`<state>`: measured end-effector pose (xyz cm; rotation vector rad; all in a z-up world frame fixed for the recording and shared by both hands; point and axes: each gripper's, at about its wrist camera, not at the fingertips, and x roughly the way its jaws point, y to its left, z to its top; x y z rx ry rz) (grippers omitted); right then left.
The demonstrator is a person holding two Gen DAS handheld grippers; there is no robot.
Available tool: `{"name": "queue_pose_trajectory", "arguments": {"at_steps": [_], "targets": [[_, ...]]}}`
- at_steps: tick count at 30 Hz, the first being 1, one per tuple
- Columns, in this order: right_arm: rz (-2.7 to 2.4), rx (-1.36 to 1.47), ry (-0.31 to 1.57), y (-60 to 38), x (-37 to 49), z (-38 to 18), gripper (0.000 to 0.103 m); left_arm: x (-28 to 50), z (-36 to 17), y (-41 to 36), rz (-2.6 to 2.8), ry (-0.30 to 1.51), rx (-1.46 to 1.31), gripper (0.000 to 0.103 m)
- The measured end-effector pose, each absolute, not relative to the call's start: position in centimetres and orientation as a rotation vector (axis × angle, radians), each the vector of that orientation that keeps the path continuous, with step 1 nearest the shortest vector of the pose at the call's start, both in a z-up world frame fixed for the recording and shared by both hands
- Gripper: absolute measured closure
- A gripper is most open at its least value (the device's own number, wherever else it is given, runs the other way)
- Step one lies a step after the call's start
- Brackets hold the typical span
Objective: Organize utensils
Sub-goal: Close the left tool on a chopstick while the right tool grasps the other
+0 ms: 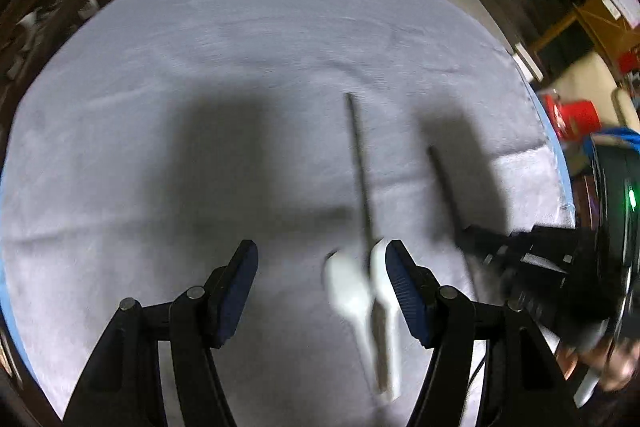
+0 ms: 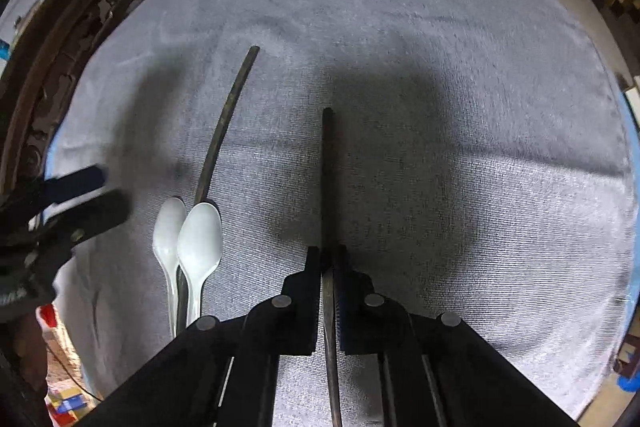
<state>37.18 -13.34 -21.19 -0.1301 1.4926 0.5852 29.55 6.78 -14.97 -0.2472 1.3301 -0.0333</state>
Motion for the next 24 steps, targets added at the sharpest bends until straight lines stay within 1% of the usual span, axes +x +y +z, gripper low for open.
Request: {"name": "queue_pose_trajectory", "arguments": {"at_steps": [3, 6, 8, 9, 11, 12, 13, 18, 24], "targets": [[0.602, -0.114, 1.490, -14.1, 37.2, -21.2, 0.095, 31.5, -16.1, 5.5, -0.037, 1.386, -0.250, 0.037], [0.620, -0.077, 1.495, -14.7, 37.4, -21.3, 0.094, 33.1, -17.5, 4.3, -0.027, 1.435, -0.228, 0.046], [0.631, -0.066, 1.495, -15.0, 37.5, -21.1, 0.094, 33.7, -18.3, 3.6, -0.013, 1.452, -0.208, 0.046], [0.634, -0.065, 1.494, -15.1, 37.6, -21.1, 0.094, 34.0, -18.3, 3.1, -0.006, 1.439, -0.187, 0.051], [0.639, -0.073, 1.496, -15.2, 37.6, -21.1, 0.094, 34.4, -18.4, 2.4, 0.015, 1.446, -0.131, 0.070], [0.640, -0.080, 1.498, -15.1, 37.7, -21.1, 0.094, 34.5, -18.4, 2.3, 0.028, 1.451, -0.107, 0.091], [0.641, -0.085, 1.500, -15.1, 37.8, -20.9, 0.094, 34.7, -18.6, 2.2, 0.020, 1.470, -0.097, 0.095], [0.645, -0.162, 1.516, -12.9, 38.1, -21.2, 0.094, 35.2, -18.9, 3.6, -0.006, 1.552, -0.099, 0.098], [0.658, -0.318, 1.564, -10.7, 38.2, -21.2, 0.094, 34.9, -19.5, 5.1, -0.018, 1.641, -0.043, 0.097]]}}
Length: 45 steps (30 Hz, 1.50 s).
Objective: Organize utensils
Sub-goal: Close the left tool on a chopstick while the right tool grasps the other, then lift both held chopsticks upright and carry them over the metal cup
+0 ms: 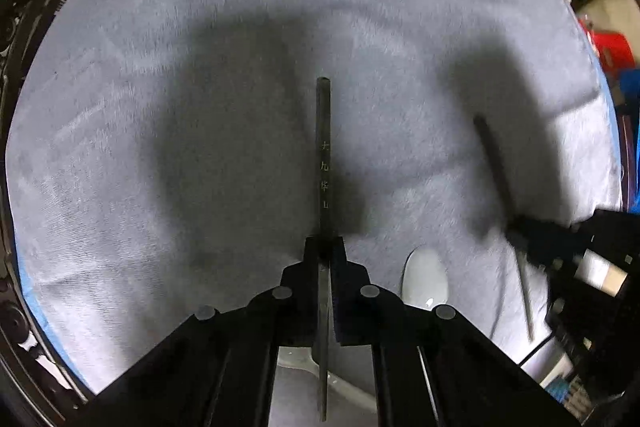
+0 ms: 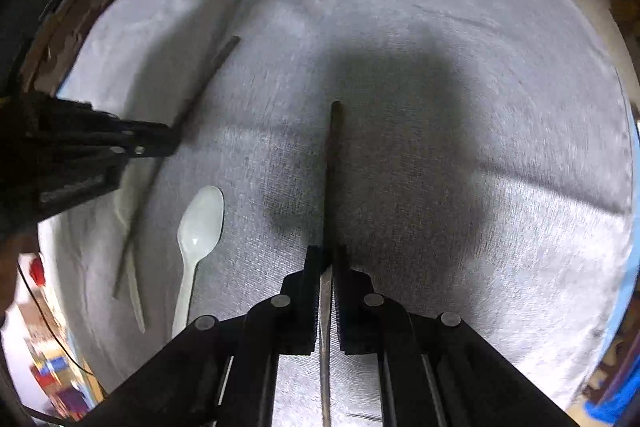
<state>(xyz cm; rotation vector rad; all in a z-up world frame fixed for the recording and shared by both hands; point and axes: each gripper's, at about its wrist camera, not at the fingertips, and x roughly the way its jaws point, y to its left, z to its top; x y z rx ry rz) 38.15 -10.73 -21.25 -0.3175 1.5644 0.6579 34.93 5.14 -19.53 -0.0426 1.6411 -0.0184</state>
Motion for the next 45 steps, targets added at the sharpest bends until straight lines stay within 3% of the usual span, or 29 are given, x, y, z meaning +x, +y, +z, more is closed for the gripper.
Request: {"name": "queue_pose_trajectory", "arguments": {"at_steps": [8, 19, 32, 45], "targets": [[0.627, -0.440, 1.633, -7.4, 38.8, -21.8, 0.093, 34.7, -19.9, 4.3, -0.005, 1.667, -0.007, 0.098], [0.571, -0.351, 1.704, -10.4, 37.7, -21.6, 0.096, 29.1, -17.1, 9.0, 0.042, 1.588, -0.089, 0.098], [0.578, -0.058, 1.499, -19.0, 30.9, -14.4, 0.096, 14.0, -12.1, 12.1, 0.193, 1.274, -0.207, 0.098], [0.599, 0.138, 1.339, -23.9, 24.8, -9.8, 0.096, 5.7, -7.0, 10.6, 0.229, 1.073, -0.225, 0.098]]}}
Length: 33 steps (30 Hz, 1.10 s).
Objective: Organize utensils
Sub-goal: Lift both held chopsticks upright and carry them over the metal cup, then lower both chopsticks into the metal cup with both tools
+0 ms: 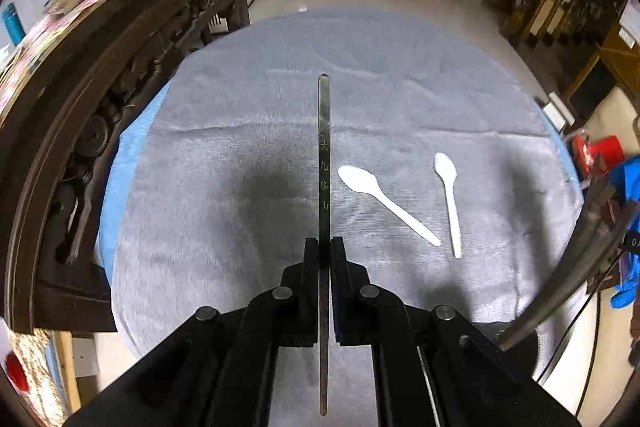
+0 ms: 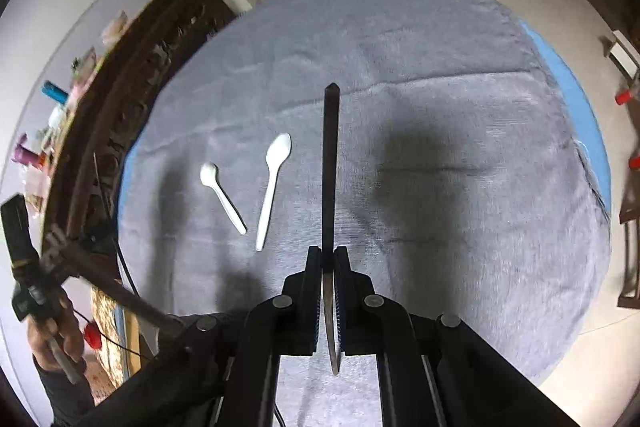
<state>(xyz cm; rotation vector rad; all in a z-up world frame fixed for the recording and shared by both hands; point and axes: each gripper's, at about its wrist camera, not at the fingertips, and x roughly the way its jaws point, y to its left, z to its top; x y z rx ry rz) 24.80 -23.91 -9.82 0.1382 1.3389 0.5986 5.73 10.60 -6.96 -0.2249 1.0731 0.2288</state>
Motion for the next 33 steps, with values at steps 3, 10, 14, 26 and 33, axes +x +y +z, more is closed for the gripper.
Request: {"name": "queue_pose_trajectory", "arguments": {"at_steps": [3, 10, 14, 26, 33], "targets": [[0.595, 0.205, 1.291, -25.1, 23.5, -9.2, 0.096, 4.2, -6.0, 10.4, 0.230, 1.030, -0.267, 0.098], [0.594, 0.301, 1.190, -27.0, 21.1, -7.5, 0.096, 1.0, -3.8, 10.7, 0.233, 0.902, -0.385, 0.098], [0.602, 0.326, 1.128, -27.4, 19.8, -6.0, 0.096, -0.5, -2.1, 10.2, 0.226, 0.830, -0.426, 0.098], [0.625, 0.291, 0.991, -27.8, 16.8, -1.5, 0.096, -2.5, 2.0, 8.2, 0.164, 0.643, -0.496, 0.098], [0.651, 0.297, 0.914, -28.5, 15.1, 1.8, 0.096, -2.7, 2.7, 7.1, 0.156, 0.580, -0.503, 0.098]]}}
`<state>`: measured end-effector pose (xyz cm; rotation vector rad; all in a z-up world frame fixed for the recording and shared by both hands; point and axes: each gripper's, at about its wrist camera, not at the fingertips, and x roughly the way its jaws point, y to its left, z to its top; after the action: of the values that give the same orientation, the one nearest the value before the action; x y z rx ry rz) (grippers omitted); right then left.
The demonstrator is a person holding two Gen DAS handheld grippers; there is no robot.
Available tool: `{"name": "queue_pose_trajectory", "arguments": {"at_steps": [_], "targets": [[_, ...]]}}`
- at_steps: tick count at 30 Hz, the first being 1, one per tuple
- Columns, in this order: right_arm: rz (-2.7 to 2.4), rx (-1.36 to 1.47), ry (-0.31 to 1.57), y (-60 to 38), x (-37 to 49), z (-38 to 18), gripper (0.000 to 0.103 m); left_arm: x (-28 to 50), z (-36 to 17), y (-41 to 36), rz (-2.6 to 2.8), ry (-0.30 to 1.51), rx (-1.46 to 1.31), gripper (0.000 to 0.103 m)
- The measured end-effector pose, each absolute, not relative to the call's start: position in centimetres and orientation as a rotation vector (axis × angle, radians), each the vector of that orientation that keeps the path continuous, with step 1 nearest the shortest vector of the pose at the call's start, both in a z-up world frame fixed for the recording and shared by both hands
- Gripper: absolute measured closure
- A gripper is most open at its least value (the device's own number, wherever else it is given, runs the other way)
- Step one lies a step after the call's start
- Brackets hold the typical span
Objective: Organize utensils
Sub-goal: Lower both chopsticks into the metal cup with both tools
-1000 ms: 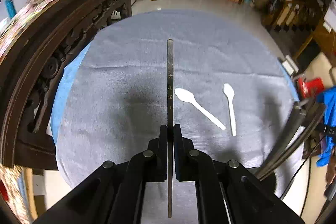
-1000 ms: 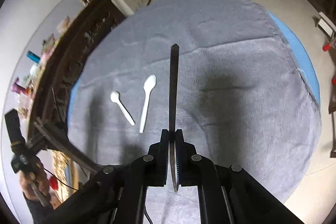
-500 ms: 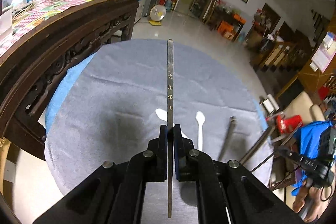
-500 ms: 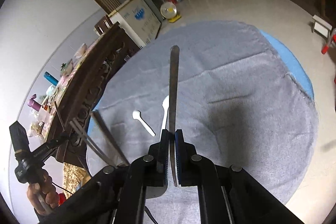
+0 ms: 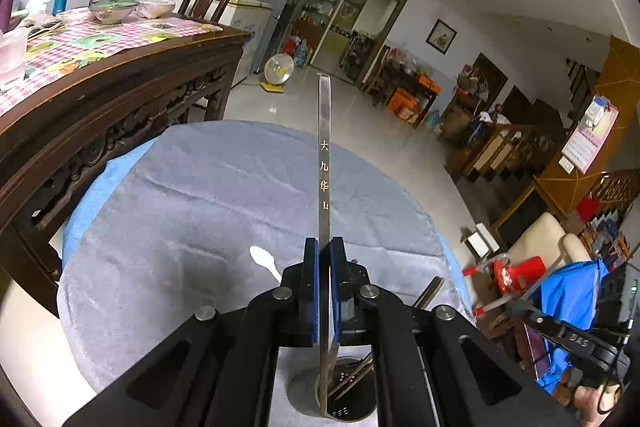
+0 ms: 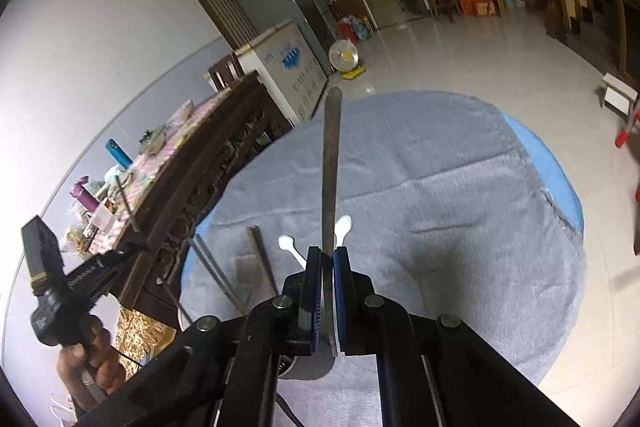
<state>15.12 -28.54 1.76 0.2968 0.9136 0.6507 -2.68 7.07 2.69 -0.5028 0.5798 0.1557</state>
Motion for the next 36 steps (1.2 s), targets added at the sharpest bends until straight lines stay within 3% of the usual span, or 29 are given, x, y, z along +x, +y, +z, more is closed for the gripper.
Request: {"name": "queue_pose_trajectory", "arguments": {"at_steps": [13, 36], "targets": [[0.758, 0.293, 0.821, -26.4, 12.3, 5.9, 0.096, -2.2, 2.7, 3.9, 0.111, 0.500, -0.408, 0.098], [0.793, 0.201, 0.935, -21.3, 11.8, 0.7, 0.096, -1.2, -0.6, 0.3, 0.074, 0.569, -0.277, 0.098]]}}
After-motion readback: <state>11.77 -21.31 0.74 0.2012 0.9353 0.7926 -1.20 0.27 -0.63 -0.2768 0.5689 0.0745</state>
